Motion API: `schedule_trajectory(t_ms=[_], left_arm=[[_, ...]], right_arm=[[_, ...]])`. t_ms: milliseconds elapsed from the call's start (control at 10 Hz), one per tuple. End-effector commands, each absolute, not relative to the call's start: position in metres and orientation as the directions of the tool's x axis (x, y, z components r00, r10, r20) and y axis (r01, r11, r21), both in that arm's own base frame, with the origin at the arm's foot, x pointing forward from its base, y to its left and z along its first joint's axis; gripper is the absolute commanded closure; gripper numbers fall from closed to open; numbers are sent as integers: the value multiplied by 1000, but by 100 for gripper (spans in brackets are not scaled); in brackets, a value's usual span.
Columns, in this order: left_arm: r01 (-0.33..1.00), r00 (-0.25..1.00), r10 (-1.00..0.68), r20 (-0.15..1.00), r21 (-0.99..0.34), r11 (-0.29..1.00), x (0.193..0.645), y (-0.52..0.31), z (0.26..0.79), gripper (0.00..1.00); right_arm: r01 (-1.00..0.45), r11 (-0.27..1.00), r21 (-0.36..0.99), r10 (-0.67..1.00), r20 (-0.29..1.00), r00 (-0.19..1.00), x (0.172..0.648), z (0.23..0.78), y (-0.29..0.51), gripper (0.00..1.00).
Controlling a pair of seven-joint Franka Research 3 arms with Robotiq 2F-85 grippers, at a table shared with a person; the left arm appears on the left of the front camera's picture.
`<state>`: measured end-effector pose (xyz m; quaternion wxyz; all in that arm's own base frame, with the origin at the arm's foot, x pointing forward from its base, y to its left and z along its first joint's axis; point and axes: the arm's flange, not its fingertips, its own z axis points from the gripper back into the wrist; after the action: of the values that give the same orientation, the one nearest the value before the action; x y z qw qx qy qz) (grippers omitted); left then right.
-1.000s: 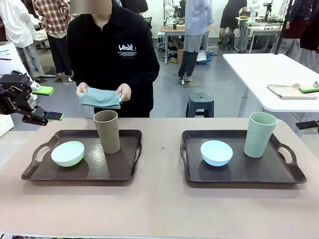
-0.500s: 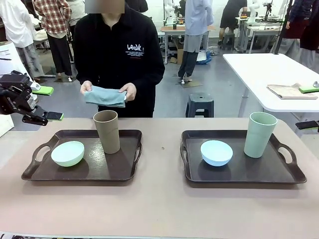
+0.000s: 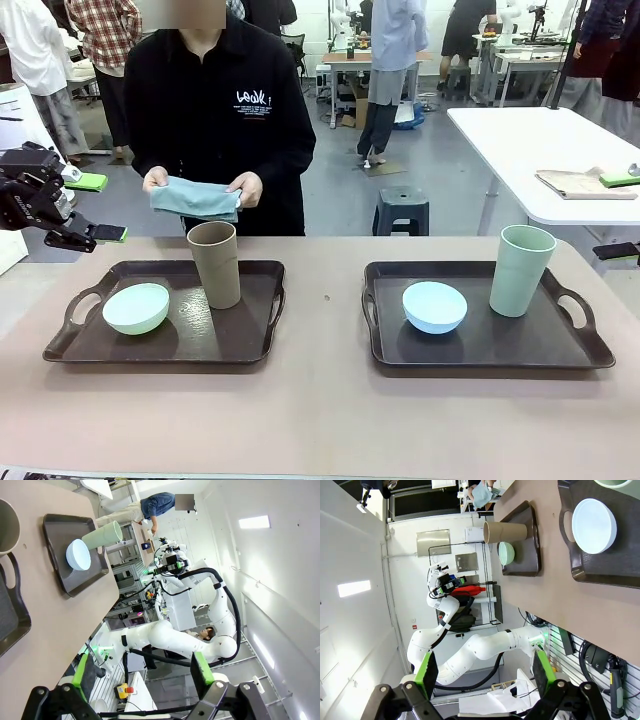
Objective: Set up a tray with a mat and arrange the tableware.
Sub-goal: Pick up the Picnic Bowl and Reusable plastic cup from the Handle tray in front of the human's position and hold them in the air.
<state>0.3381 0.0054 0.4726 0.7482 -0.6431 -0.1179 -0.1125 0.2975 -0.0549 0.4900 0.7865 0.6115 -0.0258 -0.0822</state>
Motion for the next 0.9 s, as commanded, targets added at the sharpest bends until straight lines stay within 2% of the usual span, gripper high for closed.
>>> schedule_trajectory(t_ms=[0, 500, 600, 700, 800], left_arm=[[348, 937, -11, 350, -929, 126, 338, 5, 471, 0], [348, 937, -11, 350, -929, 126, 338, 5, 471, 0], [320, 947, -17, 321, -936, 148, 338, 5, 473, 0], [399, 913, -75, 401, -838, 373, 338, 11, 486, 0], [473, 866, -179, 467, -649, 596, 334, 11, 518, 0]], right_arm=[[78, 217, 973, -159, -43, 986, 300, 492, -54, 0], [78, 217, 973, -159, -43, 986, 300, 492, -54, 0], [98, 239, 966, -161, -60, 985, 298, 490, -55, 0], [-26, 352, 936, -157, 86, 984, 304, 512, -37, 0], [-205, 506, 838, -88, 287, 954, 317, 544, -7, 0]])
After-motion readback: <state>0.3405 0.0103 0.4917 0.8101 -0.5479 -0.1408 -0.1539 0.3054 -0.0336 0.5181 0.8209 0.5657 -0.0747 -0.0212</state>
